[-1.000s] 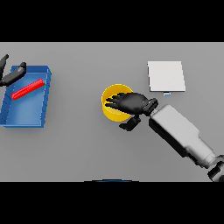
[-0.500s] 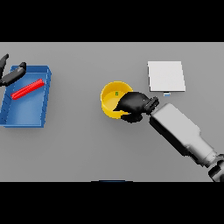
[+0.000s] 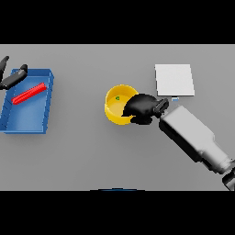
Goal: Pick up the red beaker and tilt it to pour out 1 green nut into yellow bowl. Pick up the yellow bowl and place it on the metallic measuring scale.
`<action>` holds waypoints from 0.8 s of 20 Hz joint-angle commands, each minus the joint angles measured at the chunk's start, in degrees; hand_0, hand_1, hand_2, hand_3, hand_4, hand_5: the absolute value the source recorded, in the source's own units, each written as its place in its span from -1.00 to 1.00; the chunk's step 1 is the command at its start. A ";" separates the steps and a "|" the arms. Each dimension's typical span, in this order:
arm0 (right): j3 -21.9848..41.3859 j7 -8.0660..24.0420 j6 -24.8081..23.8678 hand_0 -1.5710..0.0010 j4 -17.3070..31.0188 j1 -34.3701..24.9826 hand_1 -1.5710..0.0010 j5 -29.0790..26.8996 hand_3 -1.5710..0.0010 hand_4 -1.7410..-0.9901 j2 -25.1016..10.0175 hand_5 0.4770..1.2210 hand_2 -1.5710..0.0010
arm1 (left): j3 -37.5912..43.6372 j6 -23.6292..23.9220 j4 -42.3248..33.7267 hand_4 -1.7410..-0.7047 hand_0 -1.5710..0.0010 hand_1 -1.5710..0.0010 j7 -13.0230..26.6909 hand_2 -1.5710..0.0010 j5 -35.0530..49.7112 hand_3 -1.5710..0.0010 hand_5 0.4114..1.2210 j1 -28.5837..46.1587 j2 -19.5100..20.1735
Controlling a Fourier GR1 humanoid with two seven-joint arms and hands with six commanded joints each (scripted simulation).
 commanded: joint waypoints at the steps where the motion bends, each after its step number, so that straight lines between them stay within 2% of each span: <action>1: -0.40 1.55 1.40 -0.94 -1.42 -0.12 -0.93 -0.51 -0.51 -0.95 -0.15 0.97 -0.80 | -0.22 0.07 -0.44 0.86 1.00 1.00 0.20 1.00 -0.05 1.00 -0.28 0.17 -0.14; 4: -2.09 3.90 4.50 -0.97 -4.86 -0.90 -0.97 -2.08 -0.48 -0.98 -1.52 0.98 -0.86 | -0.16 0.08 -0.53 0.87 1.00 1.00 -0.33 1.00 -0.33 1.00 -0.27 0.32 0.38; 6: -2.91 4.43 5.31 -0.98 -6.83 -0.78 -0.98 -2.42 -0.47 -0.98 -3.43 0.99 -0.90 | -0.06 0.13 -0.68 0.86 1.00 1.00 -0.26 1.00 0.02 1.00 -0.28 -0.05 0.04; 8: -3.79 6.31 5.34 -0.99 -8.27 -0.74 -0.99 -2.32 -0.55 -0.99 -4.71 0.99 -0.82 | 0.04 -0.38 -0.37 0.85 1.00 1.00 -0.09 1.00 0.40 1.00 -0.28 -0.22 0.00; 11: -4.18 7.75 5.94 -0.99 -10.93 0.23 -0.99 -2.72 -0.51 -0.99 -5.83 0.99 -0.90 | 1.04 -0.50 -0.15 0.82 1.00 1.00 -0.81 1.00 1.19 1.00 -0.28 -0.07 0.51; 12: -4.77 6.56 5.90 -0.99 -11.22 0.41 -0.99 -3.05 -0.50 -1.00 -6.98 0.99 -0.92 | 0.81 -0.43 -0.67 0.82 1.00 1.00 -0.72 1.00 1.26 1.00 -0.28 0.37 0.28; 13: -5.74 8.34 6.02 -0.93 -11.45 0.20 -1.00 -3.35 -0.50 -1.00 -7.07 1.00 -0.93 | 0.74 -0.63 -0.40 0.82 1.00 1.00 -0.18 1.00 1.29 1.00 -0.28 -0.13 0.16; 15: -6.85 10.18 5.54 -0.96 -10.88 -0.49 -1.00 -3.19 -0.52 -1.00 -7.74 1.00 -0.89 | 0.95 -0.79 -0.68 0.79 1.00 1.00 0.24 1.00 1.88 1.00 -0.26 -0.36 -0.04; 16: -7.62 9.46 4.59 -0.97 -9.90 -1.33 -1.00 -3.09 -0.51 -1.00 -8.34 1.00 -0.89 | 0.97 -0.55 -1.06 0.78 1.00 1.00 0.68 1.00 2.03 1.00 -0.24 -0.12 -0.17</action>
